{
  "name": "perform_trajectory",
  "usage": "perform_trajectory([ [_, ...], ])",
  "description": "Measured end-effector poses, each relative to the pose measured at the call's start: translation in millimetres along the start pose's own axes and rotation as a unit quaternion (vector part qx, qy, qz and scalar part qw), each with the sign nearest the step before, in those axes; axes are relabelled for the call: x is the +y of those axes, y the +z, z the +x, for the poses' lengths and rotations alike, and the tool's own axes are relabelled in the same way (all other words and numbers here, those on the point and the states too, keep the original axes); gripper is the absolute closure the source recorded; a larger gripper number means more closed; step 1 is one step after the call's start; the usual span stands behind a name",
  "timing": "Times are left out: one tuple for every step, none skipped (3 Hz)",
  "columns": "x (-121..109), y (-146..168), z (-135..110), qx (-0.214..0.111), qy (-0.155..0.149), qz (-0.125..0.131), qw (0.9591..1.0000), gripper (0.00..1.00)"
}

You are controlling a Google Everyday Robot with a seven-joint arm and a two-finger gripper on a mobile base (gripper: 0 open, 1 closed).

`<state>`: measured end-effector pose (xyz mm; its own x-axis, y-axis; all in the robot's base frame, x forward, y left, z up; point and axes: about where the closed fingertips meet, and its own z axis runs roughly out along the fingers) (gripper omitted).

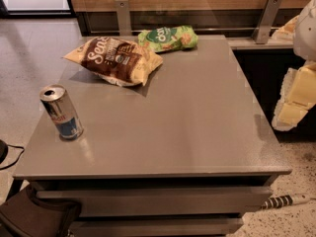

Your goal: Knock redbull can over

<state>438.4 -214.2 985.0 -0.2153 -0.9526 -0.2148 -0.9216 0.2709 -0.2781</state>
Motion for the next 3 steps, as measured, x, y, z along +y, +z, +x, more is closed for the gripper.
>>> perform_trajectory([
  [0.0,0.0,0.0,0.0,0.0,0.0,1.0,0.0],
  [-2.7,-0.1,-5.7,-0.024,0.005,0.004,0.9997,0.0],
  [-1.1,10.8,-17.7,-0.081,0.014,0.006,0.9966,0.0],
])
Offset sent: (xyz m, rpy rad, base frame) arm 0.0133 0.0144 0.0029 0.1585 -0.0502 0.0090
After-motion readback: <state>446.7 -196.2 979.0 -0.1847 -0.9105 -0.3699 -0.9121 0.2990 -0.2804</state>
